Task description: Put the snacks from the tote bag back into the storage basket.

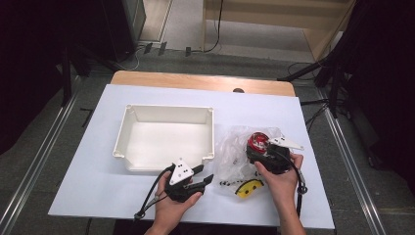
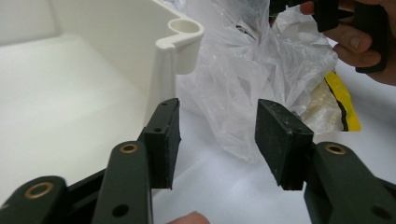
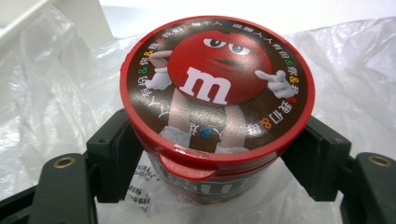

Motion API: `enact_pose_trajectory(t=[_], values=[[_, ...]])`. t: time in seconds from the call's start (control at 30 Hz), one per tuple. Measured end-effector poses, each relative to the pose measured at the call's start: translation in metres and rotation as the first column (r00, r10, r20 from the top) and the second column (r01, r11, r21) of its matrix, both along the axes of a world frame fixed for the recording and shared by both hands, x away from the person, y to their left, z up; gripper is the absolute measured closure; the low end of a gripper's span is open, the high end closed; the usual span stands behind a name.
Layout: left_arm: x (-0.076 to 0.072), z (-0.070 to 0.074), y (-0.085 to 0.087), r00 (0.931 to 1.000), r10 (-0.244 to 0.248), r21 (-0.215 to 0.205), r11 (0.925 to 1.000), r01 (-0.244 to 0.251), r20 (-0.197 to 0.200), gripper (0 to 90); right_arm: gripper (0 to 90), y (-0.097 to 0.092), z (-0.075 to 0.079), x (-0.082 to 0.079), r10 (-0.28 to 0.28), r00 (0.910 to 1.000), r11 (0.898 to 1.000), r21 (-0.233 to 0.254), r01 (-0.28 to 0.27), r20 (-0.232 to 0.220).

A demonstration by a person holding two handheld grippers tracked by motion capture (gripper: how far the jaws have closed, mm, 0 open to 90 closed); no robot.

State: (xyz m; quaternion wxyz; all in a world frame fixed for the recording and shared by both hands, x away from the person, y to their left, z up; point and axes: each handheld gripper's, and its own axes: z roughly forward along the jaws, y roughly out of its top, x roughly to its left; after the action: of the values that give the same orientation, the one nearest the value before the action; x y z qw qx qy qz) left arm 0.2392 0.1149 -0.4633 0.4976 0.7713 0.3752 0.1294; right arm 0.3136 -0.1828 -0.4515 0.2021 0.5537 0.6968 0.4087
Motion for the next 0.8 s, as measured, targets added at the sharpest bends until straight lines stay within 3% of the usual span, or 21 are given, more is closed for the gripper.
enact_pose_trajectory(t=[0.27, 0.4, 0.53, 0.63, 0.8], values=[[-0.005, 0.002, 0.025, 0.9997, -0.006, -0.023, 0.9997, 0.007, 0.024, 39.9, 26.0, -0.004, 0.007, -0.003, -0.003, 0.9999, 1.000, 0.005, 0.003, 0.014], [-0.005, 0.004, 0.041, 0.9988, 0.030, -0.045, 0.9986, -0.028, 0.038, 30.2, 26.0, -0.004, 0.009, -0.003, -0.004, 0.9999, 1.000, 0.007, 0.004, 0.016], [-0.003, 0.008, 0.058, 0.9974, 0.036, -0.033, 0.9989, -0.034, 0.062, 22.1, 26.0, -0.004, 0.011, -0.004, -0.005, 0.9999, 1.000, 0.006, 0.005, 0.015], [-0.002, 0.012, 0.074, 0.9955, 0.045, -0.032, 0.9986, -0.042, 0.083, 19.6, 26.0, -0.003, 0.012, -0.005, 0.004, 0.9998, 1.000, -0.001, -0.004, 0.019], [0.002, 0.014, 0.098, 0.9930, 0.086, -0.052, 0.9953, -0.082, 0.081, 17.0, 26.0, -0.001, 0.016, -0.006, 0.005, 0.9997, 1.000, -0.007, -0.005, 0.025]])
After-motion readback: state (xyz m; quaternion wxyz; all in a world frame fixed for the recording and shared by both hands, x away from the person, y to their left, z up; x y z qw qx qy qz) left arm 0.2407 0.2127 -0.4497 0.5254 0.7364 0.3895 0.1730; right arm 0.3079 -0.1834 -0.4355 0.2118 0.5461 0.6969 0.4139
